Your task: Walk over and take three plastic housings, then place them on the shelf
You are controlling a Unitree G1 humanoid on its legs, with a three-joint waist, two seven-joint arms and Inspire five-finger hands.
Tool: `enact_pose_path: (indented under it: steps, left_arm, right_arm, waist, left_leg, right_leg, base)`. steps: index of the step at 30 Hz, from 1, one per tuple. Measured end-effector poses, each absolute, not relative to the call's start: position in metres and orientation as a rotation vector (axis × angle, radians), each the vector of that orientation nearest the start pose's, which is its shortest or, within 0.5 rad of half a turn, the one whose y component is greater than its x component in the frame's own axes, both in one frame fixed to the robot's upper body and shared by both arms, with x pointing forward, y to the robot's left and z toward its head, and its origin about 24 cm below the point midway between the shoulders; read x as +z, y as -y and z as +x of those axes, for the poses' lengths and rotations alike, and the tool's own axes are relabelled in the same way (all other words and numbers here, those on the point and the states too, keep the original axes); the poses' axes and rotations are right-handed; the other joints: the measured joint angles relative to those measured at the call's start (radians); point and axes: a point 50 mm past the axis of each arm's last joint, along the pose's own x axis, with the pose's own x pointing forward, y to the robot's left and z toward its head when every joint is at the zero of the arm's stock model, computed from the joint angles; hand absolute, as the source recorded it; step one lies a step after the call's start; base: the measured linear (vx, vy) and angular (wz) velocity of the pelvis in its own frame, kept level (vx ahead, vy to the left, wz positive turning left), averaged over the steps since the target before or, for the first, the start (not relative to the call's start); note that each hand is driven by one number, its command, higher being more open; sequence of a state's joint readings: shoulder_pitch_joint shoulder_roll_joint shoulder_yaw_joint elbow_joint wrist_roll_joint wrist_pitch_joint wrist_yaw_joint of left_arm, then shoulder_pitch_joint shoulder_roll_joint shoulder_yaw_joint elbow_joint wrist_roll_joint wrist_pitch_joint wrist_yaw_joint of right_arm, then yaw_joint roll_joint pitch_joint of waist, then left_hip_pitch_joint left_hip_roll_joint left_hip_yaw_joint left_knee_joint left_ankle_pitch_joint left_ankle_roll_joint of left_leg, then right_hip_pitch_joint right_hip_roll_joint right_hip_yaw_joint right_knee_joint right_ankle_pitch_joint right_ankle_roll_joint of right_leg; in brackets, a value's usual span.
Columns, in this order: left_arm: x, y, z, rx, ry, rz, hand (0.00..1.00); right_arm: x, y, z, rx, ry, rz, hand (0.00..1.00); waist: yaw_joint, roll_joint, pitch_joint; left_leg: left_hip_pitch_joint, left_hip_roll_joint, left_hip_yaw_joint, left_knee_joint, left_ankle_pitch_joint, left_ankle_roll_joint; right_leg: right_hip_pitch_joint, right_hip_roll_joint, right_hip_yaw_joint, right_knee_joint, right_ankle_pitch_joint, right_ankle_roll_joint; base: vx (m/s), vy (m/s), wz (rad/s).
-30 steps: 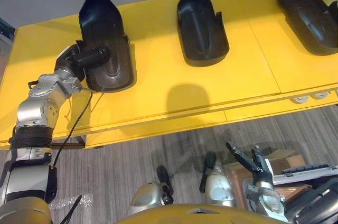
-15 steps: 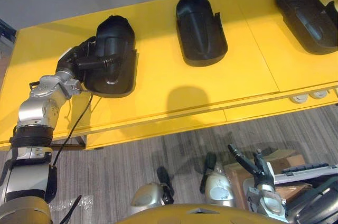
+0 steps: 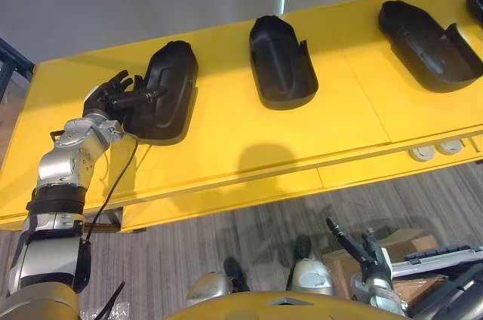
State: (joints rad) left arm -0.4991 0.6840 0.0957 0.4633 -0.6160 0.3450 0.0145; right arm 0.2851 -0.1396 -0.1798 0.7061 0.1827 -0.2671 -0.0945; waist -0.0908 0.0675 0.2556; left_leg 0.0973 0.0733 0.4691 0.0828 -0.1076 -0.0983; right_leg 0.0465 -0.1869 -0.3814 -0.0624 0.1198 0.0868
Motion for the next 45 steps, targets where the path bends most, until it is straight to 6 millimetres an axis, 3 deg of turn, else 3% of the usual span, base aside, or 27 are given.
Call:
enact_pose_path:
  steps: [8,9,10,13,16,22,28,32,40,45]
  left_arm:
    - [0.127,-0.314,0.328,0.287,-0.121,-0.030,1.00]
    - [0.131,-0.315,0.328,0.292,-0.098,-0.033,1.00]
    - [0.148,-0.306,0.329,0.239,-0.012,-0.110,1.00]
    - [0.155,-0.301,0.329,0.206,0.022,-0.142,1.00]
    - [0.155,-0.298,0.313,0.190,0.067,-0.143,1.00]
    - [0.136,-0.292,0.286,0.170,0.112,-0.115,1.00]
    - [0.092,-0.287,0.251,0.225,0.067,-0.087,1.00]
    - [0.070,-0.279,0.237,0.241,0.026,-0.075,1.00]
    - [0.074,-0.272,0.237,0.153,0.082,-0.059,1.00]
    - [0.063,-0.268,0.238,0.079,0.027,-0.053,1.00]
  right_arm:
    - [-0.126,0.248,0.081,-0.476,-0.747,0.014,1.00]
    - [-0.128,0.249,0.077,-0.480,-0.765,0.016,1.00]
    - [-0.136,0.247,0.063,-0.482,-0.831,0.024,1.00]
    - [-0.137,0.248,0.060,-0.490,-0.845,0.027,1.00]
    - [-0.139,0.252,0.053,-0.518,-0.866,0.031,1.00]
    - [-0.143,0.249,0.044,-0.541,-0.897,0.050,1.00]
    - [-0.145,0.246,0.043,-0.545,-0.909,0.064,1.00]
    - [-0.145,0.246,0.042,-0.545,-0.912,0.066,1.00]
    - [-0.145,0.246,0.045,-0.537,-0.904,0.077,1.00]
    - [-0.144,0.249,0.045,-0.528,-0.902,0.072,1.00]
  waist:
    - [0.004,-0.002,-0.038]
    - [0.004,-0.001,-0.050]
    - [0.013,-0.007,-0.081]
    - [0.020,-0.008,-0.091]
    - [0.025,-0.007,-0.108]
    - [0.053,-0.015,-0.118]
    - [0.064,-0.026,-0.126]
    - [0.062,-0.027,-0.126]
    - [0.061,-0.025,-0.126]
    - [0.059,-0.021,-0.124]
  left_leg:
    - [0.036,0.010,-0.008,-0.009,0.005,0.008]
    - [0.037,0.008,-0.010,-0.018,0.009,0.015]
    - [0.042,0.007,-0.024,-0.018,0.013,0.019]
    - [0.049,0.007,-0.024,-0.019,0.013,0.020]
    - [0.052,0.006,-0.028,-0.031,0.016,0.023]
    - [0.049,0.001,-0.056,-0.043,0.027,0.027]
    - [0.035,-0.011,-0.065,-0.069,0.037,0.030]
    - [0.030,-0.015,-0.069,-0.069,0.040,0.034]
    - [0.036,-0.018,-0.067,-0.068,0.042,0.035]
    - [0.046,-0.017,-0.061,-0.069,0.042,0.035]
  right_leg:
    - [0.043,0.016,-0.004,-0.013,-0.002,-0.004]
    - [0.043,0.016,-0.008,-0.014,-0.002,-0.004]
    - [0.058,0.014,-0.027,-0.014,-0.003,-0.004]
    - [0.065,0.014,-0.027,-0.014,-0.003,-0.004]
    - [0.065,0.015,-0.029,-0.014,-0.003,-0.004]
    - [0.075,0.012,-0.056,-0.015,-0.004,-0.005]
    - [0.059,0.005,-0.068,-0.015,-0.005,-0.006]
    - [0.056,0.001,-0.075,-0.015,-0.004,-0.004]
    - [0.058,-0.002,-0.076,-0.015,-0.004,-0.004]
    - [0.060,-0.001,-0.074,-0.015,-0.004,-0.004]
  base:
    - [-0.04,-0.017,0.00]
    - [-0.05,0.004,0.19]
    - [-0.06,0.014,0.18]
    - [-0.04,0.013,0.05]
    - [0.00,0.002,0.01]
    - [0.00,0.011,0.14]
    - [-0.01,0.022,0.07]
    - [0.02,0.027,0.04]
    - [0.00,0.003,0.00]
    - [-0.01,0.010,-0.06]
